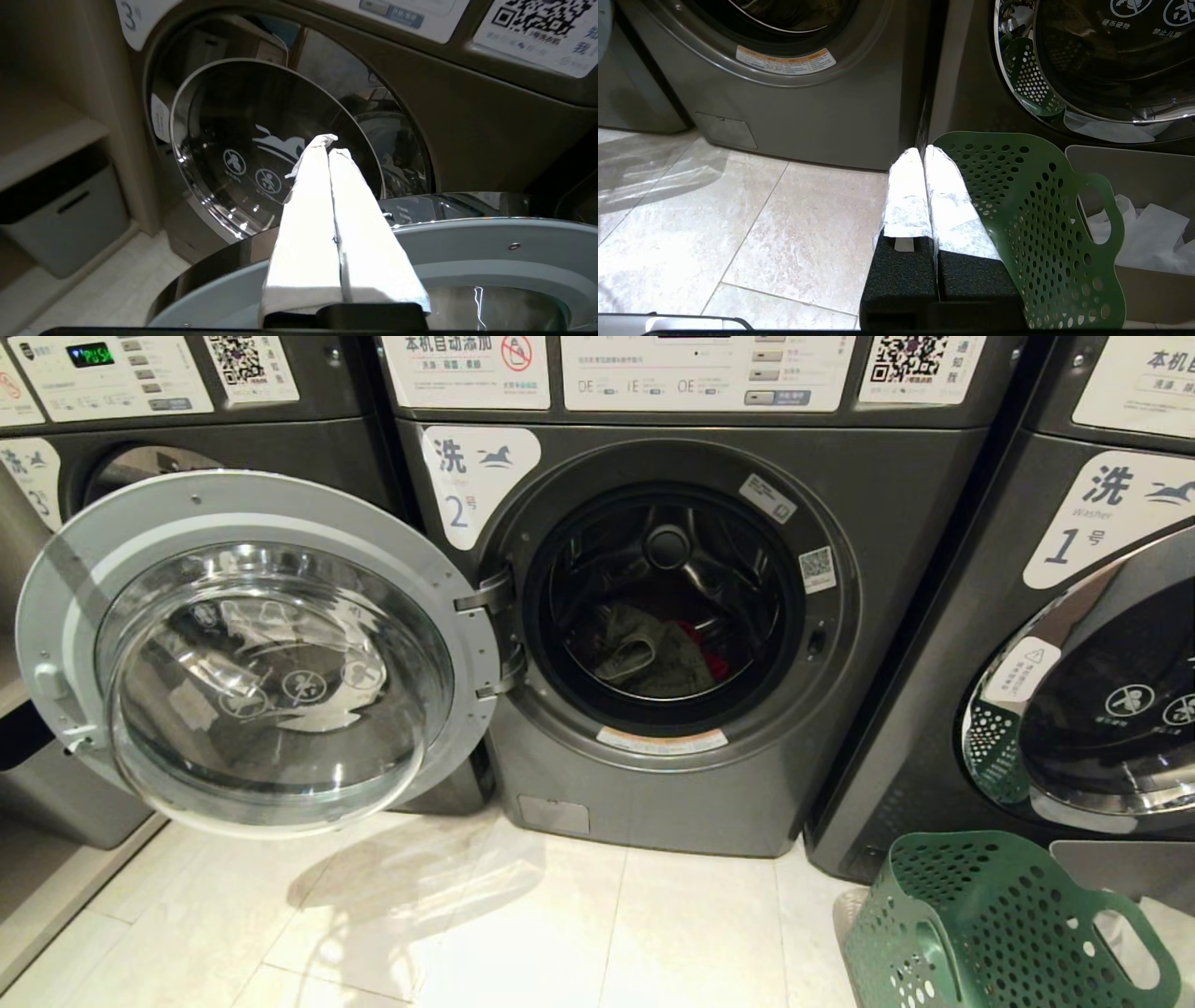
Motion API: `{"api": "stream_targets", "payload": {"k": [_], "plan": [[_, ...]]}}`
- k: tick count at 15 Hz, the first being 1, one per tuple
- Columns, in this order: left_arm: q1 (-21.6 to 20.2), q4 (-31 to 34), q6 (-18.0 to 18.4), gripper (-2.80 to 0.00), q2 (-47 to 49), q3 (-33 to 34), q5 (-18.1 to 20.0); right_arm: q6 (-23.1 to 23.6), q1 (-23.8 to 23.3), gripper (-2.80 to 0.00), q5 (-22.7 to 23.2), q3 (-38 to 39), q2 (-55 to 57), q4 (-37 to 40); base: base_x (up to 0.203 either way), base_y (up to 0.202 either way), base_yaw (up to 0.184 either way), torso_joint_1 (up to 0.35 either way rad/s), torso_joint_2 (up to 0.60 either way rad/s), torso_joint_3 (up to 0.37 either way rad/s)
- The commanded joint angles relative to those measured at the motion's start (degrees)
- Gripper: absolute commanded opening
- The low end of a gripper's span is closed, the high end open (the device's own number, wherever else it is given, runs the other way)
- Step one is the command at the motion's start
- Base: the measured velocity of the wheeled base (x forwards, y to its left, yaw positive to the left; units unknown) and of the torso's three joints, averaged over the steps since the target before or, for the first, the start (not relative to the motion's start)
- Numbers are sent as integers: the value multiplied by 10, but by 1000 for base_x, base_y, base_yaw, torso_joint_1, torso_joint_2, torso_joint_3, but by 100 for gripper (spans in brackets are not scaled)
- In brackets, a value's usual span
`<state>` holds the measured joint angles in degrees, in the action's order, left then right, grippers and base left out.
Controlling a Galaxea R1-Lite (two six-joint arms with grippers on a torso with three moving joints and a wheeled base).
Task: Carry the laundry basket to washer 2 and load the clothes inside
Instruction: Close the washing machine door with the left hand
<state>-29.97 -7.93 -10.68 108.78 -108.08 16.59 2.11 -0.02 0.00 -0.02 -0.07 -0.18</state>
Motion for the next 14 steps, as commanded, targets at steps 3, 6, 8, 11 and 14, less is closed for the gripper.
{"api": "stream_targets", "payload": {"k": [3,6,8,11,14], "plan": [[-4,-41,-46,-280,63,-4,10,-1,0,-280,-1,0,1,0,0,0,0,0,0,0],[-3,-52,-52,-280,79,-4,37,-1,0,-280,-1,0,1,0,0,0,0,0,0,0],[-2,-53,-52,-280,89,-4,45,-1,0,-280,-1,0,1,-1,0,0,0,0,0,0],[0,-51,-52,-280,99,-4,52,-1,0,-280,0,0,1,0,0,0,0,0,0,0],[7,-19,-51,-280,91,-3,52,-1,0,-280,-1,0,1,-1,0,0,0,0,0,0]]}}
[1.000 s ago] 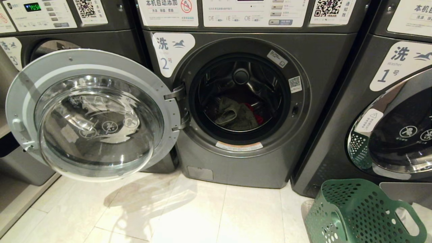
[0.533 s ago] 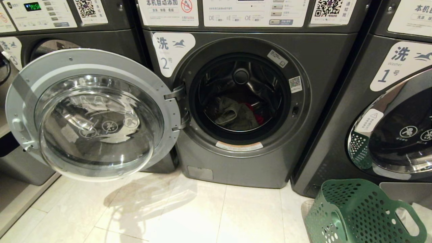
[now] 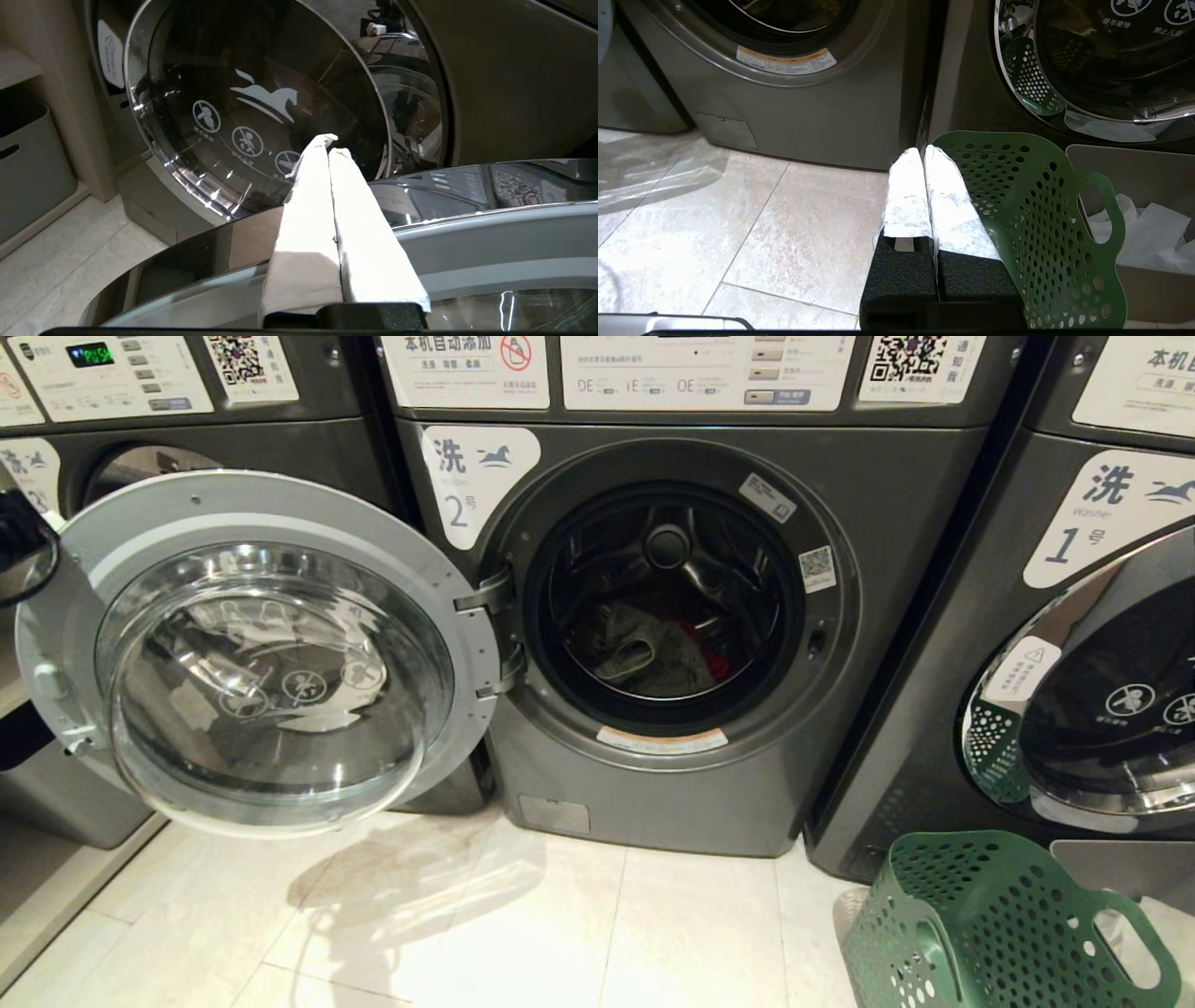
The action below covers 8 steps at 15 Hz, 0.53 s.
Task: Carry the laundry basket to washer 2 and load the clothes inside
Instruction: Close the washing machine door with the left hand
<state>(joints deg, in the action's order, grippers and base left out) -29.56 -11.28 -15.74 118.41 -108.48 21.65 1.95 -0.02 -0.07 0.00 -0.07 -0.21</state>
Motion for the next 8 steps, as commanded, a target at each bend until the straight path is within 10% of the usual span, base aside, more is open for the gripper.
{"api": "stream_targets", "payload": {"k": [1,8], "plan": [[4,43,0,-280,-11,1,1,0,0,-280,0,0,1,-1,0,0,0,0,0,0],[4,206,19,-280,-66,1,7,0,0,-280,0,0,1,-1,0,0,0,0,0,0]]}}
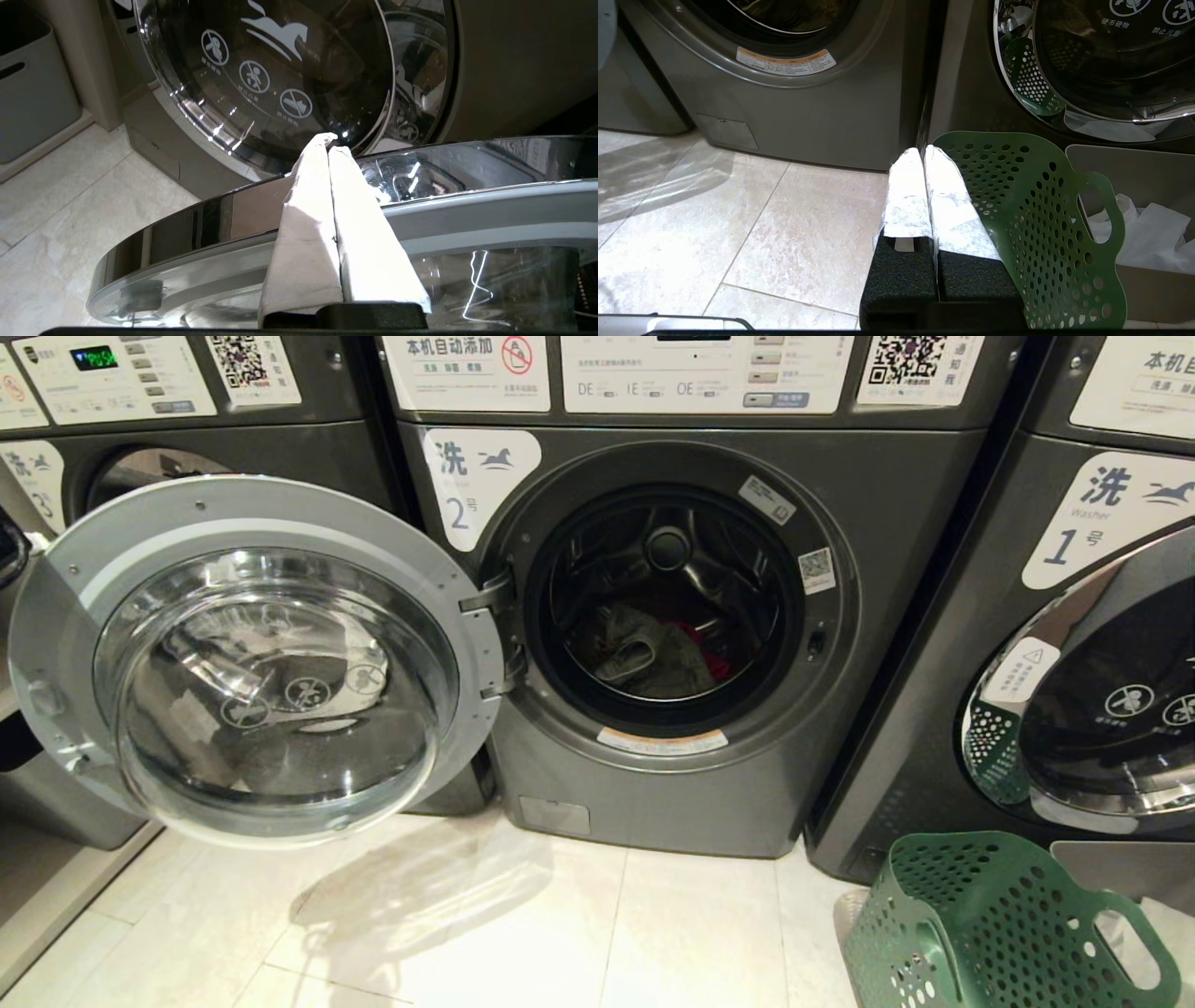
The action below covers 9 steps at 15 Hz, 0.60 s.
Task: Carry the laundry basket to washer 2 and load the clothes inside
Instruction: Close the washing machine door with the left hand
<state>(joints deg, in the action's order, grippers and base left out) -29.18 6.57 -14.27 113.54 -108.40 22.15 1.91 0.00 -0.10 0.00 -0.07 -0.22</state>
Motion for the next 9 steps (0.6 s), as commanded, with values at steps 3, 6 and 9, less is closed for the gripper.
{"api": "stream_targets", "payload": {"k": [3,6,9], "plan": [[0,94,44,-280,-36,0,3,-8,0,-280,-1,0,1,0,0,0,0,0,0,0],[1,130,52,-280,-44,0,3,-10,0,-280,-1,0,1,0,0,0,0,0,0,0],[13,189,53,-280,-70,0,5,-9,0,-280,-1,0,1,-1,0,0,0,0,0,0]]}}
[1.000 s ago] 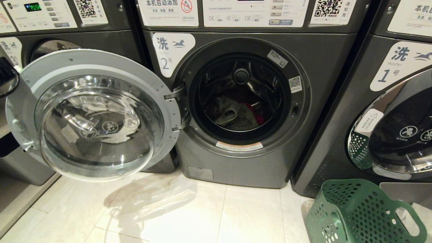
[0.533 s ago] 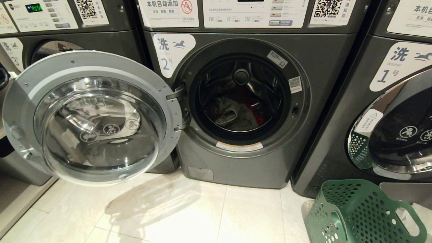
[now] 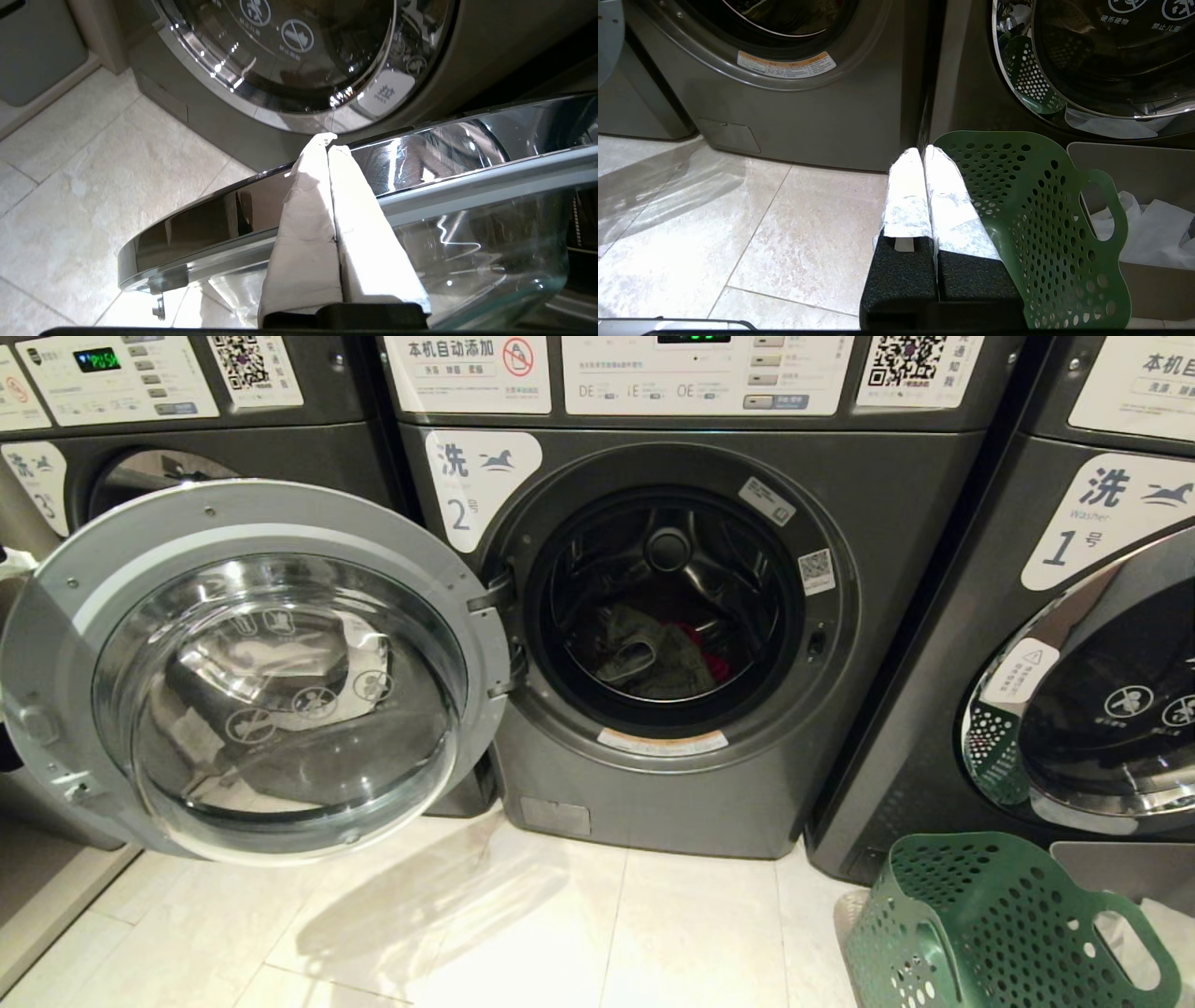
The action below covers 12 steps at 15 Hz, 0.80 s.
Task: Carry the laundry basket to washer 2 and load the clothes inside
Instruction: Close the washing machine door with the left hand
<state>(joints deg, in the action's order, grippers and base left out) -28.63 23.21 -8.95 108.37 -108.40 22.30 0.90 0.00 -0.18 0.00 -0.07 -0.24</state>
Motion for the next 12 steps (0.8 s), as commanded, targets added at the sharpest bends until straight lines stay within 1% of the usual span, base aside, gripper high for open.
{"api": "stream_targets", "payload": {"k": [1,3,4,8,12], "plan": [[13,42,0,-280,-31,0,12,1,0,-280,0,-1,1,-1,0,0,0,0,0,0],[26,95,1,-280,-57,0,47,1,-1,-280,0,-1,1,0,0,0,0,0,0,0],[36,113,2,-280,-68,0,53,1,0,-280,0,-1,1,0,0,0,0,0,0,0],[70,163,2,-280,-107,0,60,2,0,-280,0,-1,1,0,0,0,0,0,0,0],[113,221,2,-280,-146,0,64,2,0,-280,0,-1,1,0,0,0,0,0,0,0]]}}
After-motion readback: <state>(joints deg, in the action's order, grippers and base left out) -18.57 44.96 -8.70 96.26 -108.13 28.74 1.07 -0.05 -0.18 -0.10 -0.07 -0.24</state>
